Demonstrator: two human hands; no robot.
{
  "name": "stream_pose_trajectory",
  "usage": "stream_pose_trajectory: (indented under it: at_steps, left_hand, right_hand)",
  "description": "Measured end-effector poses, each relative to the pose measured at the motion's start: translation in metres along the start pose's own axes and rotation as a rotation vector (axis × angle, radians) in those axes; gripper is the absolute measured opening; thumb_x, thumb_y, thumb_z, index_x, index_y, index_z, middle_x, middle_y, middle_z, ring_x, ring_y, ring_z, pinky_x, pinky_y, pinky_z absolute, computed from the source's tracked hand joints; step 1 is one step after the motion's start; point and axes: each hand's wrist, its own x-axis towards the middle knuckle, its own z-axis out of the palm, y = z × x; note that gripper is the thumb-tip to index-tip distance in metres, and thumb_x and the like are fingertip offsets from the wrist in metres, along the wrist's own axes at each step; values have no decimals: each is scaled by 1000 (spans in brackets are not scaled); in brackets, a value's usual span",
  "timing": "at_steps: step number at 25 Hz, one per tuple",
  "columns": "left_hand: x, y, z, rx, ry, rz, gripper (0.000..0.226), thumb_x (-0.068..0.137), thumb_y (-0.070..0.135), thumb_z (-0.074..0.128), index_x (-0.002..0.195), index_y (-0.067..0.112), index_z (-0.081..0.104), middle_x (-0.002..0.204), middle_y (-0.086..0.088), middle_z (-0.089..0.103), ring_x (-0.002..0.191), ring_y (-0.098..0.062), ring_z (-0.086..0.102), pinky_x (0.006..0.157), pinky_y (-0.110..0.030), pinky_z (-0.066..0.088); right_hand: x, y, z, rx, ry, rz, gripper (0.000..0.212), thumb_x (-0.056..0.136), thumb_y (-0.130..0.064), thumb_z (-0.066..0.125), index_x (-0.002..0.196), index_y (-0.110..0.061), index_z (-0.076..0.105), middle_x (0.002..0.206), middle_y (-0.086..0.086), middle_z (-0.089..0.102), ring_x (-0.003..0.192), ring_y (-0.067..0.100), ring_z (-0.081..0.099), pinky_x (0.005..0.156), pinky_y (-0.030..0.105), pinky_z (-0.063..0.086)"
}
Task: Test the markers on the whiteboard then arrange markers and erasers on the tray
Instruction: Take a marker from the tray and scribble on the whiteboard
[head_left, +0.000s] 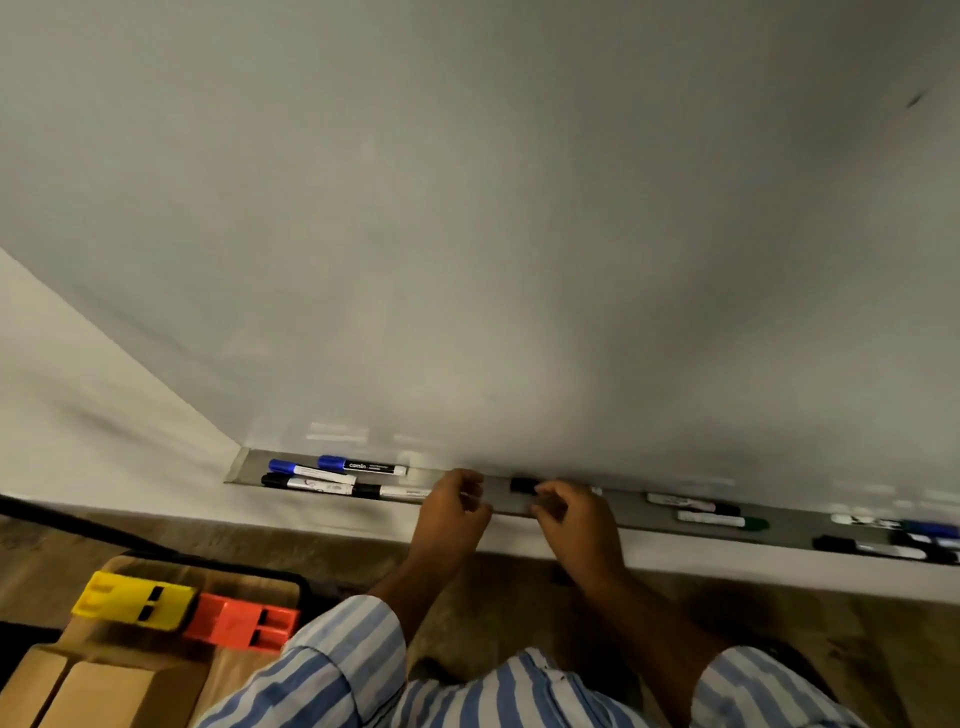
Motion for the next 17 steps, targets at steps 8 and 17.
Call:
stream_pose_trajectory:
  at_steps: [8, 17]
  left_hand:
    - [-8, 36, 73, 21, 128, -48, 43, 90, 14, 79, 129, 21, 63, 128, 6, 53, 119, -19, 62, 108, -39, 55]
    - [-8, 63, 114, -70, 203, -232, 41, 91, 8, 77, 124, 23, 56, 119, 5, 65, 114, -19, 65, 107, -43, 56]
  right_hand:
    - [1, 60, -73, 29, 9, 76, 28, 94, -26, 79, 120, -22, 73, 112, -4, 75, 99, 10, 68, 93, 27, 57]
    - [21, 81, -96, -66, -296, 28, 57, 88, -31, 81, 140, -22, 61, 139, 5, 64, 127, 25, 63, 108, 36, 52]
